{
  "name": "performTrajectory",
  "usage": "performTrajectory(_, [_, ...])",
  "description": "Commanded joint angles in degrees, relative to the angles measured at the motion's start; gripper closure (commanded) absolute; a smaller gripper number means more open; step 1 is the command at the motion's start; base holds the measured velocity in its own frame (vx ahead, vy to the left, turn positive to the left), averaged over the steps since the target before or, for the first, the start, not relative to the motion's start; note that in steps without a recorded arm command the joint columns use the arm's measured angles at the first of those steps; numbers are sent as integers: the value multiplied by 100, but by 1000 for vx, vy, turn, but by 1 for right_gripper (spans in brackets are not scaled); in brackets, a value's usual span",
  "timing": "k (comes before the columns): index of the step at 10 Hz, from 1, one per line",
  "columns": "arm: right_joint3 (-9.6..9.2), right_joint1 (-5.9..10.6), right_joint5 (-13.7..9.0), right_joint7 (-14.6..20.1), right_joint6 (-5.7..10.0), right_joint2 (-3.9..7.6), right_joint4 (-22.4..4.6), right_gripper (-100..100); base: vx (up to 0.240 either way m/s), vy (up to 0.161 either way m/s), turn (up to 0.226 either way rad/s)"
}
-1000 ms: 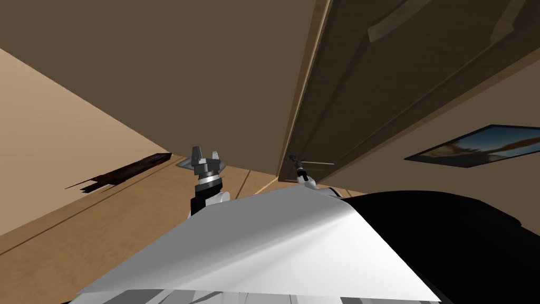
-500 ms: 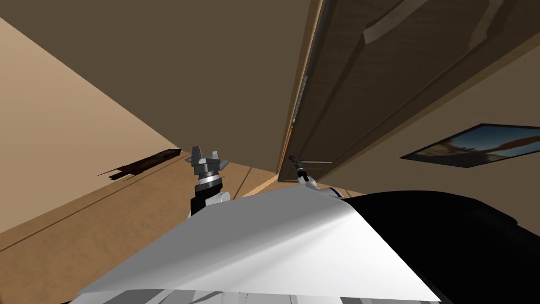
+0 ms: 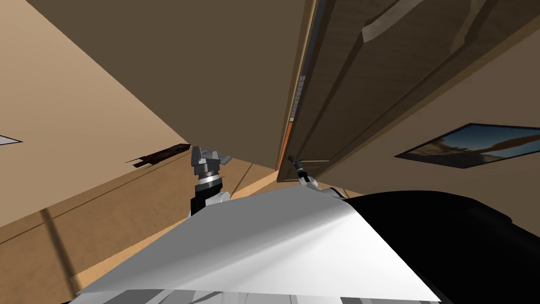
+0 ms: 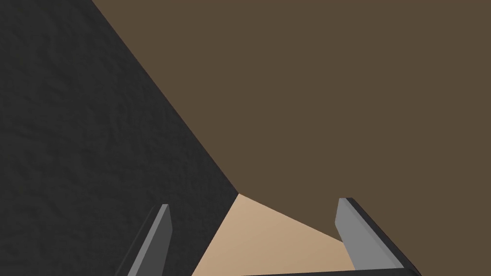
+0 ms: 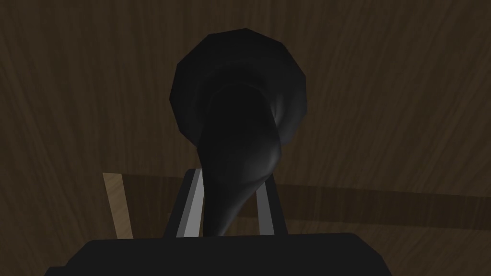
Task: Pull the door open
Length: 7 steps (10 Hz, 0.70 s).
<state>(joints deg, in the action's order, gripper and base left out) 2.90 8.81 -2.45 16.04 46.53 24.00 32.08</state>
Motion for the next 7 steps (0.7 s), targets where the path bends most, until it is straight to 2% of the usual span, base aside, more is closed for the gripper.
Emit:
performTrajectory(1, [-84, -68, 49, 108, 45, 67, 100, 100, -238, -54, 79])
performTrajectory(2, [-143, -91, 82, 173, 82, 98, 117, 100, -224, -53, 57])
performTrajectory(3, [-118, -92, 65, 130, 27, 60, 132, 100, -96, -21, 17])
performTrajectory(4, [-260, -175, 145, 275, 145, 124, 174, 100, -159, -61, 63])
performTrajectory(7, [-471, -287, 267, 493, 341, 256, 267, 100, -232, -81, 72])
